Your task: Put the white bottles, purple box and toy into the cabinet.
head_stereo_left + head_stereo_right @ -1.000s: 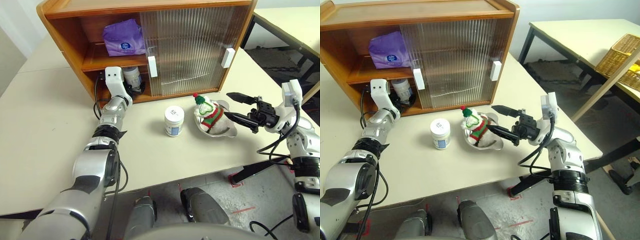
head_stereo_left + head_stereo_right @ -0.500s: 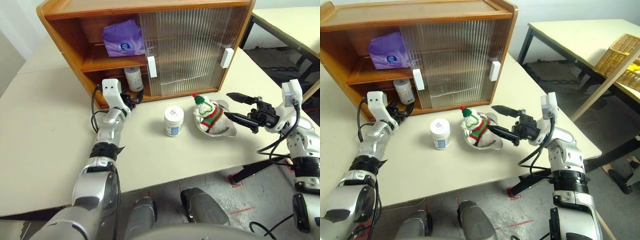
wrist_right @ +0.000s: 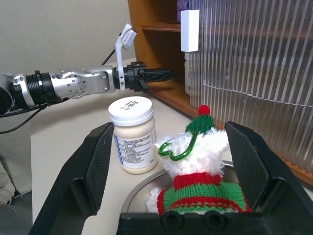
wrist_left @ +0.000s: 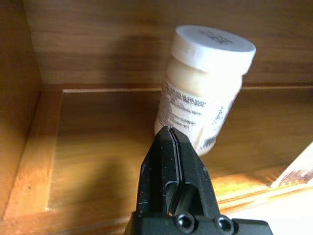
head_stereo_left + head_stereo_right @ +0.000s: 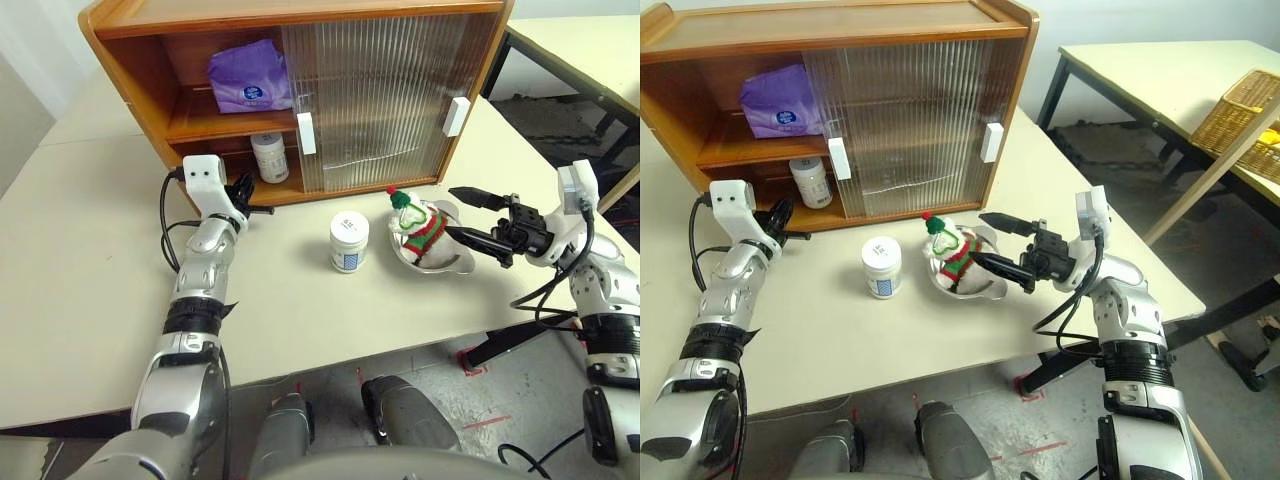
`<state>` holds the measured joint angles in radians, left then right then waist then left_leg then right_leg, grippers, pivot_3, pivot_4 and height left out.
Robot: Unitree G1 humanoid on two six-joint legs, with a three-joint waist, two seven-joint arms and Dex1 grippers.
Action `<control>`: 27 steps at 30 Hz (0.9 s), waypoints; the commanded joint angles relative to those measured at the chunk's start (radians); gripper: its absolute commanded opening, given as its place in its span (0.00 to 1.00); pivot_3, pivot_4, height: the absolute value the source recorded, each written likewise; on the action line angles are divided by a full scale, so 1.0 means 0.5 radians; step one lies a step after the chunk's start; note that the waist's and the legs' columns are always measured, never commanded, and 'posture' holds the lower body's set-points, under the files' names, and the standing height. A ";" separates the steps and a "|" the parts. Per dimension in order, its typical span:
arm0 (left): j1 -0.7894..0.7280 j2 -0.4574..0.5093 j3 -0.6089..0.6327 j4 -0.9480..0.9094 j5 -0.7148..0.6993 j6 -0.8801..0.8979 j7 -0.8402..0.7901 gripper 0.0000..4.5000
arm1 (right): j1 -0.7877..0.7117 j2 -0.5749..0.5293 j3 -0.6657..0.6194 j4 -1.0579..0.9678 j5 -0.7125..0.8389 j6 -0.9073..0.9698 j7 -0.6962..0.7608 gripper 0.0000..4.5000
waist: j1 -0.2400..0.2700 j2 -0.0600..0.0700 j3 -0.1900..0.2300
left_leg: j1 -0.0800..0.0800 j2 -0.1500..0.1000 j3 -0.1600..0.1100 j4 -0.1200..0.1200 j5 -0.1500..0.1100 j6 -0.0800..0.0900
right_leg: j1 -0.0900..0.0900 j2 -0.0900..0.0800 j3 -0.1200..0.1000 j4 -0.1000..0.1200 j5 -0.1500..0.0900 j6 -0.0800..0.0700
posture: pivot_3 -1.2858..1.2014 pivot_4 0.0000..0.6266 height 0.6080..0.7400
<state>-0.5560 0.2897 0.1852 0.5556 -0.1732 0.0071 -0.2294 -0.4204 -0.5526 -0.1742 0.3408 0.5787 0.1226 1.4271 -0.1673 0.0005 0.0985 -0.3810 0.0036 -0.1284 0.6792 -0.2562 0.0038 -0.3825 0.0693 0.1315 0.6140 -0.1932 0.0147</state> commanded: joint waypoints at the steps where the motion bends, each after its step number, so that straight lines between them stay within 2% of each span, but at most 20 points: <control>1: -0.075 0.006 -0.002 0.136 0.048 -0.031 0.044 0.01 | 0.000 0.001 0.020 -0.022 -0.017 0.001 -0.008 1.00 | 0.002 0.000 0.000 | 0.000 0.000 -0.001 0.000 0.000 0.000 | 0.000 0.000 0.001 0.000 0.000 0.000 | 0.42 0.15 1.00; 16: -0.311 0.057 -0.007 0.507 0.169 -0.203 0.225 0.01 | 0.023 -0.012 0.002 -0.038 -0.011 -0.009 -0.028 1.00 | -0.017 0.000 0.000 | -0.001 -0.001 0.000 -0.003 0.000 0.000 | -0.002 0.000 0.004 -0.001 -0.001 0.001 | 0.41 0.14 1.00; 27: -0.470 0.077 -0.038 0.815 0.227 -0.292 0.190 0.01 | 0.035 -0.021 -0.007 -0.052 -0.008 -0.014 -0.035 1.00 | -0.037 0.000 0.000 | -0.001 -0.001 0.001 -0.003 0.000 0.000 | -0.002 0.000 -0.001 -0.001 -0.001 0.002 | 0.40 0.13 1.00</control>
<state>-0.7758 0.3185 0.1762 0.9290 -0.0720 -0.1302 -0.1204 -0.4137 -0.5549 -0.1741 0.3298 0.5785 0.1206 1.4117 -0.1856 0.0005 0.0985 -0.3815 0.0030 -0.1279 0.6779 -0.2563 0.0040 -0.3835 0.0693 0.1309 0.6134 -0.1937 0.0155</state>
